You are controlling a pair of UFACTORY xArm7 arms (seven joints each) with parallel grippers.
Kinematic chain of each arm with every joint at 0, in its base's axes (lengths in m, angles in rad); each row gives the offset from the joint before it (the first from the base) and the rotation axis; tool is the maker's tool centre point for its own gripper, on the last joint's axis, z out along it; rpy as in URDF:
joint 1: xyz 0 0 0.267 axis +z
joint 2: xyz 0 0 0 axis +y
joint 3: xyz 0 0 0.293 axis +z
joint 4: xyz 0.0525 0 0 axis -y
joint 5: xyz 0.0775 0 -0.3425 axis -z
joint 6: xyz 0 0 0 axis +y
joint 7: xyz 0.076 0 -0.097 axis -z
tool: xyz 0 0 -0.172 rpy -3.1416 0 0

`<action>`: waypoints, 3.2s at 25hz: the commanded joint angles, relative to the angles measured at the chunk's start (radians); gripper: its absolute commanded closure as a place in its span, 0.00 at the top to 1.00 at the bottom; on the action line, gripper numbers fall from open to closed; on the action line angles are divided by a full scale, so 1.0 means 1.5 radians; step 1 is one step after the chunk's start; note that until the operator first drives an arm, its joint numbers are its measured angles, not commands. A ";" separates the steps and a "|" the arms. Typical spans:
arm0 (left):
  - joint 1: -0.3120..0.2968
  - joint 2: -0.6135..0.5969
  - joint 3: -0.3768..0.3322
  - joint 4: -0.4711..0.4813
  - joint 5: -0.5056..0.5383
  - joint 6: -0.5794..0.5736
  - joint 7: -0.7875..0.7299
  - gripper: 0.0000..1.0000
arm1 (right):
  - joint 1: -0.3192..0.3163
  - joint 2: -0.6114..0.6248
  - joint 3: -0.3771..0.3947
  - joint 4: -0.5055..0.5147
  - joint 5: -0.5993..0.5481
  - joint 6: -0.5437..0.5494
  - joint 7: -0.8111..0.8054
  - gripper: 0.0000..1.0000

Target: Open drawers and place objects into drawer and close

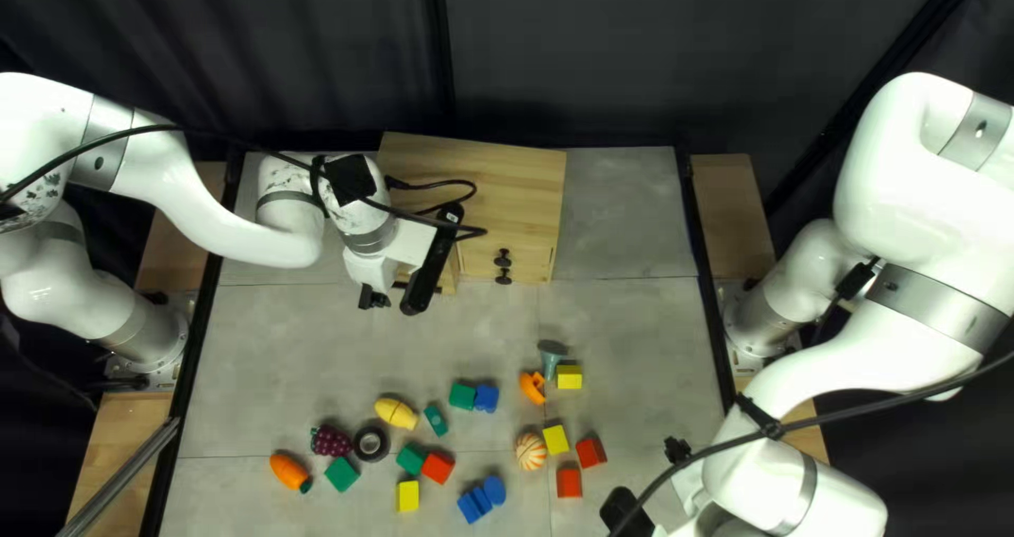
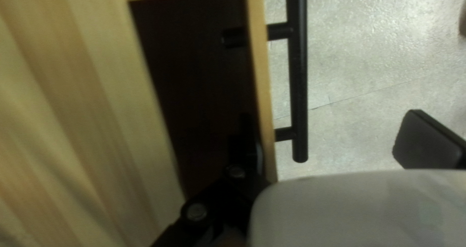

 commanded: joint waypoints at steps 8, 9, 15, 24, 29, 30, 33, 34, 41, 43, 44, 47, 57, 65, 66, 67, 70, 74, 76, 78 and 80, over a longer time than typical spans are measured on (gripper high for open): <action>-0.008 0.003 -0.008 -0.001 0.005 -0.007 -0.025 1.00 | 0.000 0.000 0.000 0.000 0.000 0.000 0.000 1.00; -0.009 0.003 -0.008 -0.002 0.005 -0.008 -0.026 1.00 | 0.000 0.000 0.000 0.000 0.000 0.000 0.000 1.00; -0.009 -0.004 -0.009 -0.006 0.003 -0.005 -0.029 1.00 | 0.000 0.000 0.000 0.000 0.000 0.000 0.000 1.00; -0.010 -0.009 -0.009 0.005 0.010 0.014 -0.036 1.00 | 0.000 0.000 0.000 0.000 0.000 0.000 0.000 1.00; -0.011 -0.008 -0.011 0.003 0.009 0.012 -0.039 1.00 | 0.000 0.000 0.000 0.000 0.000 0.000 0.000 1.00; -0.012 -0.009 -0.011 0.003 0.009 0.013 -0.039 1.00 | 0.000 0.000 0.000 0.000 0.000 0.000 0.000 1.00; -0.012 -0.011 -0.012 0.004 0.008 0.015 -0.040 1.00 | 0.000 0.000 0.000 0.000 0.000 0.000 0.000 1.00; -0.012 -0.010 -0.012 0.006 0.009 0.016 -0.040 1.00 | 0.000 0.000 0.000 0.000 0.000 0.000 0.000 1.00; -0.017 -0.012 -0.016 0.001 0.005 0.016 -0.046 1.00 | 0.000 0.000 0.000 0.000 0.000 0.000 0.000 1.00; -0.018 -0.017 -0.017 -0.004 0.001 0.016 -0.046 1.00 | 0.000 0.000 0.000 0.000 0.000 0.000 0.000 1.00; -0.018 -0.018 -0.017 -0.005 0.000 0.016 -0.047 1.00 | 0.000 0.000 0.000 0.000 0.000 0.000 0.000 1.00; -0.020 -0.020 -0.019 -0.006 -0.002 0.016 -0.050 1.00 | 0.000 0.000 0.000 0.000 0.000 0.000 0.000 1.00; -0.024 -0.030 -0.023 -0.003 -0.003 0.030 -0.056 1.00 | 0.000 0.000 0.000 0.000 0.000 0.000 0.000 1.00; -0.026 -0.033 -0.026 -0.006 -0.004 0.032 -0.061 1.00 | 0.000 0.000 0.000 0.000 0.000 0.000 0.000 1.00; -0.026 -0.033 -0.026 -0.005 -0.004 0.032 -0.062 1.00 | 0.000 0.000 0.000 0.000 0.000 0.000 0.000 1.00; -0.026 -0.032 -0.026 -0.003 -0.003 0.032 -0.063 1.00 | 0.000 0.000 0.000 0.000 0.000 0.000 0.000 1.00; -0.026 -0.018 -0.027 0.019 0.010 0.043 -0.074 1.00 | 0.000 0.000 0.000 0.000 0.000 0.000 0.000 1.00; -0.027 0.001 -0.027 0.046 0.025 0.053 -0.090 1.00 | 0.000 0.000 0.000 0.000 0.000 0.000 0.000 1.00; -0.029 0.010 -0.028 0.059 0.030 0.058 -0.098 1.00 | 0.000 0.000 0.000 0.000 0.000 0.000 0.000 1.00; -0.029 0.012 -0.028 0.063 0.030 0.060 -0.101 1.00 | 0.000 0.000 0.000 0.000 0.000 0.000 0.000 1.00; -0.030 0.007 -0.029 0.061 0.028 0.064 -0.103 1.00 | 0.000 0.000 0.000 0.000 0.000 0.000 0.000 1.00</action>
